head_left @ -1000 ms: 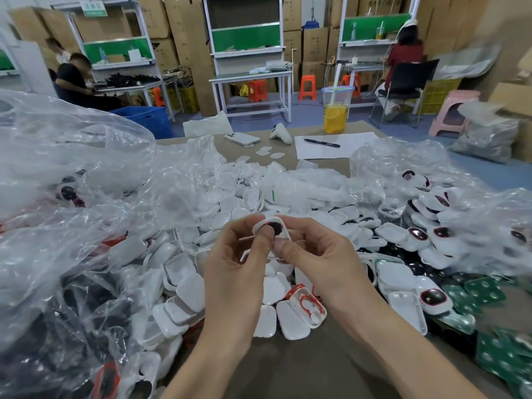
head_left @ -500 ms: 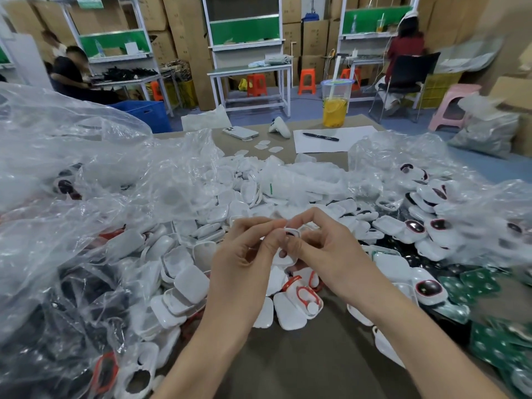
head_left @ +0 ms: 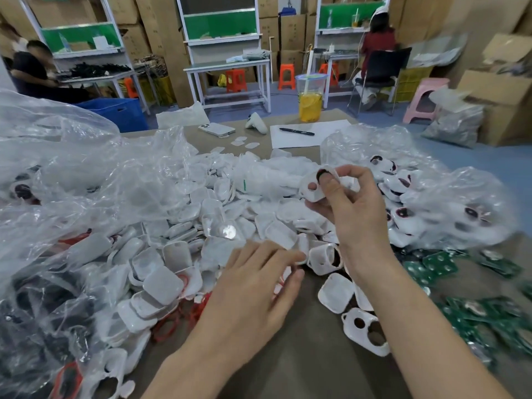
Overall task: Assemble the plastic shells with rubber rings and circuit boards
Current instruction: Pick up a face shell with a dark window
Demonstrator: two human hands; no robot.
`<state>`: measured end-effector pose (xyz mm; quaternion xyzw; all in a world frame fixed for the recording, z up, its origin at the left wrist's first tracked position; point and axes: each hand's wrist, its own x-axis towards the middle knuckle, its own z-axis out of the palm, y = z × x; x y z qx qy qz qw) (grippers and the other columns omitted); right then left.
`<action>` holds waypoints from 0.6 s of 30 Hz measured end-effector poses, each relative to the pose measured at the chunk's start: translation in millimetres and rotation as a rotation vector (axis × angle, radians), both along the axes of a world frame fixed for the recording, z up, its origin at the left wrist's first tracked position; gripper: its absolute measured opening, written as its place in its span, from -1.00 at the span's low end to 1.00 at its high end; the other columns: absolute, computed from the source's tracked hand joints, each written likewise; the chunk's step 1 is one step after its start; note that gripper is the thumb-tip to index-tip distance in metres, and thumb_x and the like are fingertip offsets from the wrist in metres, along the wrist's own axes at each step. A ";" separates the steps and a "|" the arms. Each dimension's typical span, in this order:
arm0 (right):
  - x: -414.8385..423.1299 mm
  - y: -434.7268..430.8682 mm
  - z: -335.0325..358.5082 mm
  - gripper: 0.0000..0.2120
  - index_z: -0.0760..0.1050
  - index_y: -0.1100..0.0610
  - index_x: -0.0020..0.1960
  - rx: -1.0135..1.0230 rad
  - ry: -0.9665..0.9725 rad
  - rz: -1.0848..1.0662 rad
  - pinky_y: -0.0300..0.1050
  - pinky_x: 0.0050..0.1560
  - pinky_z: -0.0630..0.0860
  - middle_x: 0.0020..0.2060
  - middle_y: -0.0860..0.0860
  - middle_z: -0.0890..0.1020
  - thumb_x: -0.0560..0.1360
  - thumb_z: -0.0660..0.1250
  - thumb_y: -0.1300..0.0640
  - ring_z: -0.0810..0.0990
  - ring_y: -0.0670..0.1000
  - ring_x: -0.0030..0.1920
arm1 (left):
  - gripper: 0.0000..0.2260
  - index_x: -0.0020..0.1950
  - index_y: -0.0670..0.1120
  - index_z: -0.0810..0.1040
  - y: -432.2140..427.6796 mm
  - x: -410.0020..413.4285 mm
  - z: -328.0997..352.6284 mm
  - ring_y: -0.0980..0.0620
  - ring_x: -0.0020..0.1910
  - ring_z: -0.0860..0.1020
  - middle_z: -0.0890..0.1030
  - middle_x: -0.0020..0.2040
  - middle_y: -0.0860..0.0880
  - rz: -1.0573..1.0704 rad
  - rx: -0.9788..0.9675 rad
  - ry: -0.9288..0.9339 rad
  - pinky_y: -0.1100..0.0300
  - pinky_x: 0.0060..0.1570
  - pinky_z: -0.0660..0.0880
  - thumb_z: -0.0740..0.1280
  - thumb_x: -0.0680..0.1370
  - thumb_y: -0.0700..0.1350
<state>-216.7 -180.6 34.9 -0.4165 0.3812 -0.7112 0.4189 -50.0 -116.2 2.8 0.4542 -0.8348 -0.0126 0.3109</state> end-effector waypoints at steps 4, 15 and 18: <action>-3.3 -0.2 2.9 -0.90 0.42 0.08 0.01 -0.017 -0.097 -0.006 -0.22 -0.17 0.62 -0.30 0.00 0.72 0.61 0.34 0.21 0.72 -0.02 -0.20 | -0.80 0.10 0.08 0.63 -4.1 7.4 0.3 0.09 0.00 0.50 0.55 -0.01 0.16 -0.051 -0.029 -0.133 0.14 0.04 0.41 0.23 0.62 0.05; -2.9 -2.8 0.7 -0.91 0.43 0.11 0.03 0.002 -0.105 -0.007 -0.20 -0.13 0.63 -0.31 -0.01 0.71 0.61 0.34 0.20 0.70 -0.06 -0.21 | -0.85 -0.04 0.17 0.62 -4.3 17.4 5.8 0.15 0.03 0.48 0.52 0.00 0.22 -0.058 0.076 -0.213 0.21 0.17 0.32 0.28 0.54 0.13; -1.0 -2.2 0.2 -0.92 0.44 0.10 0.03 0.024 -0.104 0.014 -0.21 -0.13 0.63 -0.32 -0.02 0.71 0.61 0.34 0.20 0.71 -0.04 -0.18 | -0.82 -0.09 0.20 0.62 -3.6 22.3 9.4 0.22 0.12 0.42 0.50 0.06 0.26 -0.052 0.139 -0.192 0.34 0.23 0.20 0.28 0.52 0.21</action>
